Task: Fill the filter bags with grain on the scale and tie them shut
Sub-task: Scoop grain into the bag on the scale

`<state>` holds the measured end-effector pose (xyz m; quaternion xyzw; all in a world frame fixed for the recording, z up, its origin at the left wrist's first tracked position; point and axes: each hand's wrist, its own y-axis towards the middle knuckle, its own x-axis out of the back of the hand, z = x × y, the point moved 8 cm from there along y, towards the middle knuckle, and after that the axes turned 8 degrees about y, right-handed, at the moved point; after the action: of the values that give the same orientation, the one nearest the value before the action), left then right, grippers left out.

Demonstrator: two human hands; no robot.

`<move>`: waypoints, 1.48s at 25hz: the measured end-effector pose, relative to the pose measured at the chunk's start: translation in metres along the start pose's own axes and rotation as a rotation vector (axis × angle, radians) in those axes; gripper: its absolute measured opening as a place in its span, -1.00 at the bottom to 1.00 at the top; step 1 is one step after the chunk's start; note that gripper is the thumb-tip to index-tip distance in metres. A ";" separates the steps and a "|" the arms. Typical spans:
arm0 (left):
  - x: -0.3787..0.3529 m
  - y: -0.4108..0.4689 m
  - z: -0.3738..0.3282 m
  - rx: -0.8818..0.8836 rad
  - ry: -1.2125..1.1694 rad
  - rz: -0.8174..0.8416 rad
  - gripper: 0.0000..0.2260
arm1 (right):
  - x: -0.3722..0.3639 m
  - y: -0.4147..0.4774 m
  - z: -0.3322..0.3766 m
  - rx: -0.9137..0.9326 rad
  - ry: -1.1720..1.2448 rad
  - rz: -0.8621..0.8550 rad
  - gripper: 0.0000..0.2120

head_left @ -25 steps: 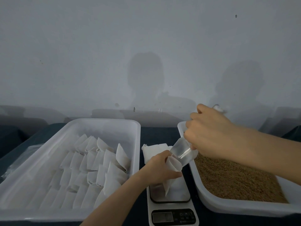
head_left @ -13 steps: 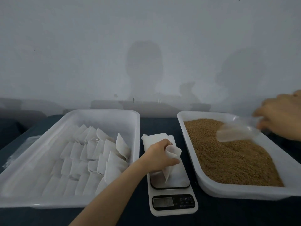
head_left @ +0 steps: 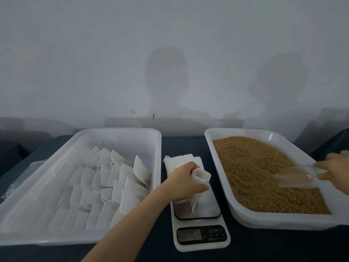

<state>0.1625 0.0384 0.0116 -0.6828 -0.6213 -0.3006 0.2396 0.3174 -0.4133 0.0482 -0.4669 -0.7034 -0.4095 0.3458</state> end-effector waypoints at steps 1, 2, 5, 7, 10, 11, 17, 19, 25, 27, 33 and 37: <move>0.000 0.000 0.000 -0.001 0.002 0.003 -0.60 | -0.014 -0.006 0.000 -0.055 0.005 0.176 -0.70; 0.000 0.000 0.000 0.001 0.004 0.006 -0.59 | -0.007 -0.009 0.012 -0.019 0.009 0.143 -0.69; -0.001 0.001 0.000 0.011 0.001 0.010 -0.59 | 0.048 -0.020 0.048 0.038 -0.053 0.035 -0.73; -0.001 0.000 0.000 0.007 0.001 0.010 -0.60 | 0.070 -0.035 0.071 0.079 -0.077 0.021 -0.72; 0.000 0.000 -0.001 -0.002 0.005 0.008 -0.61 | 0.087 -0.047 0.086 0.054 0.023 0.036 -0.68; 0.000 -0.001 -0.001 -0.003 0.004 0.007 -0.62 | 0.089 -0.050 0.089 0.038 0.079 0.037 -0.68; 0.000 -0.001 -0.003 -0.011 0.000 0.010 -0.63 | 0.087 -0.058 0.094 -0.046 0.384 0.063 -0.78; 0.000 -0.002 -0.004 -0.012 0.002 0.012 -0.63 | 0.096 -0.056 0.106 0.001 0.229 0.007 -0.81; 0.000 -0.002 -0.003 -0.003 0.016 0.017 -0.62 | 0.113 -0.042 0.152 0.106 0.024 0.012 -0.80; 0.000 -0.002 -0.003 -0.005 0.014 0.019 -0.62 | 0.112 -0.041 0.156 0.080 0.112 0.026 -0.83; 0.001 -0.003 -0.005 -0.012 0.012 0.015 -0.64 | 0.100 -0.052 0.134 -0.043 0.517 0.130 -0.84; 0.001 -0.003 -0.005 -0.010 0.013 0.017 -0.65 | 0.079 -0.058 0.121 -0.121 0.902 0.291 -0.74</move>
<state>0.1590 0.0357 0.0159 -0.6874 -0.6123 -0.3061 0.2425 0.2245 -0.2880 0.0508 -0.3555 -0.3853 -0.5588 0.6426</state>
